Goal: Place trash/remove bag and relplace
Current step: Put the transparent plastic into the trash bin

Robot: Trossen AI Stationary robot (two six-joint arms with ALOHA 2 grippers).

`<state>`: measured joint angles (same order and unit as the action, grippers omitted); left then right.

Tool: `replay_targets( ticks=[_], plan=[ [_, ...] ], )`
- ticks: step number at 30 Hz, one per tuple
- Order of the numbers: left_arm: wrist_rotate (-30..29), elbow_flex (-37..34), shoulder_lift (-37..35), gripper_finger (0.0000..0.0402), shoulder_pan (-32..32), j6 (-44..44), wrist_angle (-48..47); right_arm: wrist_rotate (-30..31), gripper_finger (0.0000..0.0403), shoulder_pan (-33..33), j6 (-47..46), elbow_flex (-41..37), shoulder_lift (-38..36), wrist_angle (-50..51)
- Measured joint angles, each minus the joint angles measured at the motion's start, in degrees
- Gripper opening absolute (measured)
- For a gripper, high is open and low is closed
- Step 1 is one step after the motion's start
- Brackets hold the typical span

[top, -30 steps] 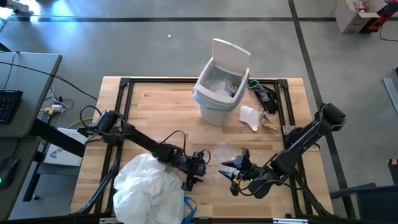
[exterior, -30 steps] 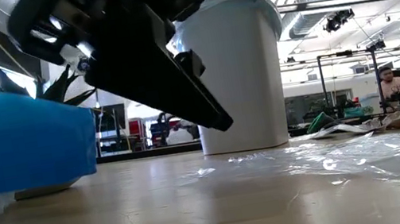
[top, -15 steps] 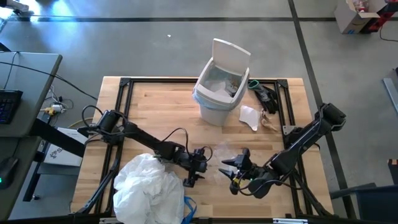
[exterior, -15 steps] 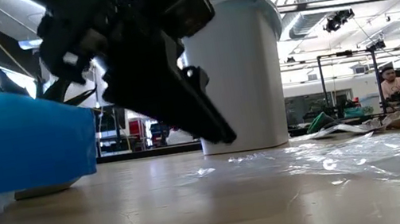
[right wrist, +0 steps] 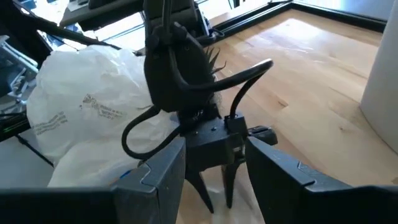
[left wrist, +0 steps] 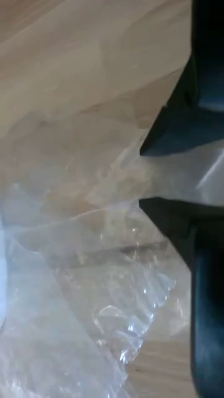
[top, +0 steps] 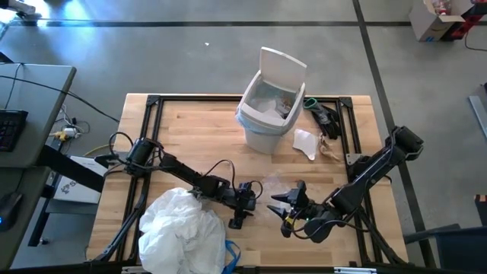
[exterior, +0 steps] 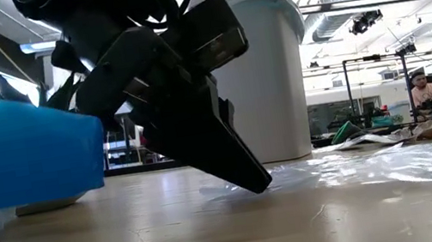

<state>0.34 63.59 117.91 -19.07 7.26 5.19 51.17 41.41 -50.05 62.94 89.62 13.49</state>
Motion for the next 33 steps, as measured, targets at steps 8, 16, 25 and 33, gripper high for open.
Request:
replay_targets(
  ticks=[8,16,25,33],
  plan=[
    [0.87,-0.09,-0.22,0.0009,-0.21,0.78,0.03,2.5,0.0153,0.0,0.16,0.0,0.0,0.01],
    [0.82,-0.51,-2.69,0.0,-2.55,1.42,-0.55,3.92,0.0153,0.02,0.49,0.0,-0.02,-1.33],
    [-3.04,-0.37,-11.19,0.0,-4.86,-0.67,-1.84,4.6,0.0153,0.0,1.27,0.0,0.0,-2.33],
    [-8.2,-0.28,-21.13,0.0,-4.55,-5.24,-5.62,6.38,0.0153,-0.23,5.06,0.0,-0.02,-2.62]
  ],
)
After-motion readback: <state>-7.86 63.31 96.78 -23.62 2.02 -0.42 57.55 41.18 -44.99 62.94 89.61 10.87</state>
